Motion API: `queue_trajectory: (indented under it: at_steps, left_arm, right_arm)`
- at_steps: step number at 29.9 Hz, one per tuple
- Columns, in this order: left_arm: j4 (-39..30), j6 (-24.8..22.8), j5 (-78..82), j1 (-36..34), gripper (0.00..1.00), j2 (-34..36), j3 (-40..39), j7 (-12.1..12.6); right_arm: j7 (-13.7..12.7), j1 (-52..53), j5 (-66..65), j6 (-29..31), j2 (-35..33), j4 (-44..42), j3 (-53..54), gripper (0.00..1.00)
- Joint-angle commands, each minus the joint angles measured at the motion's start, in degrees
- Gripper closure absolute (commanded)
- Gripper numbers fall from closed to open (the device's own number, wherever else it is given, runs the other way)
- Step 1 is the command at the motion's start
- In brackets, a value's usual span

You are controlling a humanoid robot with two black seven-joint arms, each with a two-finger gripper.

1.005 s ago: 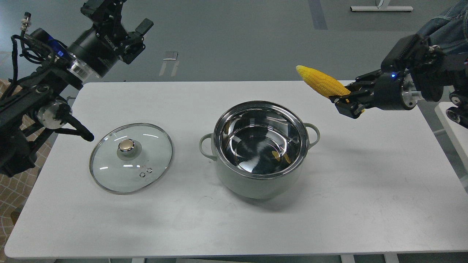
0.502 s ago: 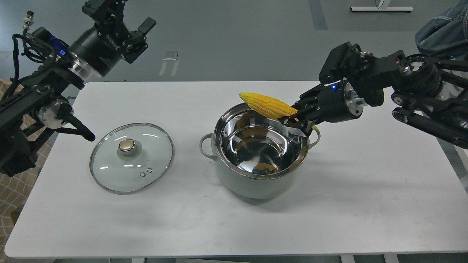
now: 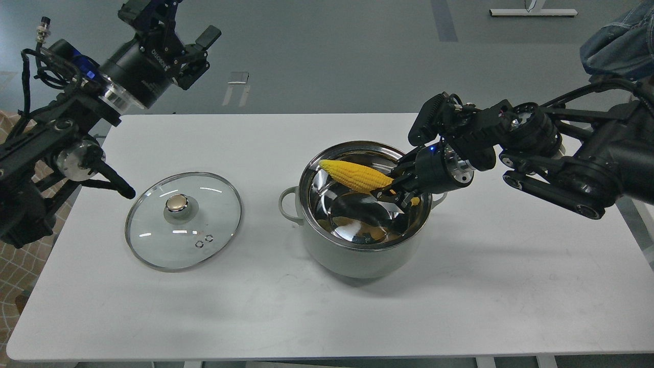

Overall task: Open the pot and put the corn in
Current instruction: 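Lower the corn cob into the pot and open the right gripper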

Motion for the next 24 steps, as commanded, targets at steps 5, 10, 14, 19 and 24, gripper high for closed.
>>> queue_trajectory:
  at_steps: [5, 10, 14, 19, 24]
  left_arm:
    - [0.0, 0.0, 0.0, 0.2, 0.05, -0.2, 0.0, 0.0]
    - [0.0, 0.0, 0.0, 0.2, 0.05, -0.2, 0.0, 0.0]
    - [0.0, 0.0, 0.0, 0.2, 0.05, -0.2, 0.0, 0.0]
    - [0.0, 0.0, 0.0, 0.3, 0.05, -0.2, 0.0, 0.0]
    - [0.0, 0.1, 0.0, 0.4, 0.05, -0.2, -0.1, 0.0]
  right_arm:
    - [0.0, -1.1, 0.0, 0.0, 0.0, 0.0, -0.3, 0.50]
    - [0.0, -1.2, 0.0, 0.0, 0.0, 0.0, -0.1, 0.30]
    - [0.0, -1.4, 0.0, 0.0, -0.1, 0.1, -0.1, 0.17]
    - [0.0, -1.4, 0.1, -0.2, -0.1, 0.1, 0.0, 0.06]
    - [0.0, -0.8, 2.3, -0.8, -0.1, -1.3, 2.5, 0.05]
